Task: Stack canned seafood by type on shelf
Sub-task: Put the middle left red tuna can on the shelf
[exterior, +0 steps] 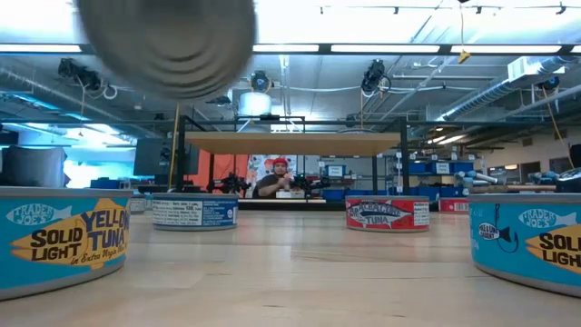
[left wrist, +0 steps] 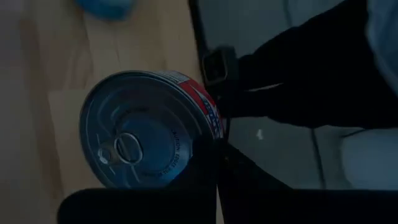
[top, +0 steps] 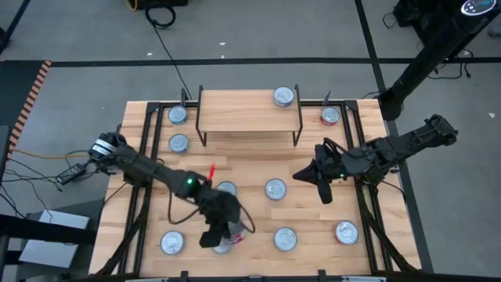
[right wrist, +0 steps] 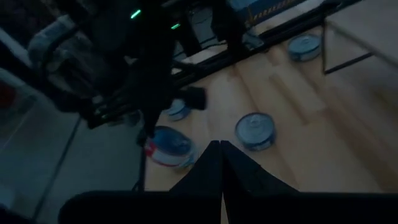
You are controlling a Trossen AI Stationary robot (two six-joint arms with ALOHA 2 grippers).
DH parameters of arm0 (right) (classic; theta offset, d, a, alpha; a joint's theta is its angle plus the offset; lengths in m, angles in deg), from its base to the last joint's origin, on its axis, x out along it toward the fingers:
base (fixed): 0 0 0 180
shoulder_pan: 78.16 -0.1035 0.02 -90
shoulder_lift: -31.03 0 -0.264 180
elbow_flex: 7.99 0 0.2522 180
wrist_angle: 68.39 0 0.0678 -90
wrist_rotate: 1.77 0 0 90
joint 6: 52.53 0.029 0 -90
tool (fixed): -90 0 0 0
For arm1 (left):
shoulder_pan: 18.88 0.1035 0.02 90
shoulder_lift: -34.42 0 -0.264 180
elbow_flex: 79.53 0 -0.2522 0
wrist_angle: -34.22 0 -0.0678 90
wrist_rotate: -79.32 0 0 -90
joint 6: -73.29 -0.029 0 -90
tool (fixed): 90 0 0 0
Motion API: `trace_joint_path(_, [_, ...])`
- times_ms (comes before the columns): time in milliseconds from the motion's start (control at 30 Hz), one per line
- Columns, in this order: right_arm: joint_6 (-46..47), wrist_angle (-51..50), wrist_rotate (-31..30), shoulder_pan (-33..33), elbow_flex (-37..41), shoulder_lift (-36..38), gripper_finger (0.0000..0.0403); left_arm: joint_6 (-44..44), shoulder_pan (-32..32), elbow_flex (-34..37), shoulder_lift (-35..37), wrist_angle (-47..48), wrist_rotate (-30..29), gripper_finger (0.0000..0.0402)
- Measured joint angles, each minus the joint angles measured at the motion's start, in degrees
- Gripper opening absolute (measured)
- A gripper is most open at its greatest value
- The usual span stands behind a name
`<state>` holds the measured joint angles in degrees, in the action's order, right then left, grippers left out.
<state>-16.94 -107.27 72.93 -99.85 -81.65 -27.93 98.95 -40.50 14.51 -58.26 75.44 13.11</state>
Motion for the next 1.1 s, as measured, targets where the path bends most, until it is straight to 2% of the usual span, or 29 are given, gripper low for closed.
trace_joint_path(267, [-3.9,-0.4,0.5,-2.3,-0.1,-0.7,0.0031,-3.0,9.6,0.0,0.0,-8.5,7.3,0.0])
trace_joint_path(467, [-8.5,-0.8,0.5,-4.4,-0.1,-5.9,0.0073,-1.1,14.6,0.0,0.0,-15.2,10.9,0.0])
trace_joint_path(800, [-18.1,1.6,1.5,-4.8,0.0,-13.4,0.02,1.6,17.5,0.0,0.1,-18.3,14.0,0.0])
trace_joint_path(933, [-23.0,5.4,1.5,-3.6,0.0,-15.4,0.0251,1.8,17.5,0.0,0.1,-18.3,14.4,0.0])
trace_joint_path(1100, [-27.5,9.8,1.5,-2.3,0.0,-18.6,0.0296,2.1,17.5,0.0,0.1,-18.4,14.8,0.0])
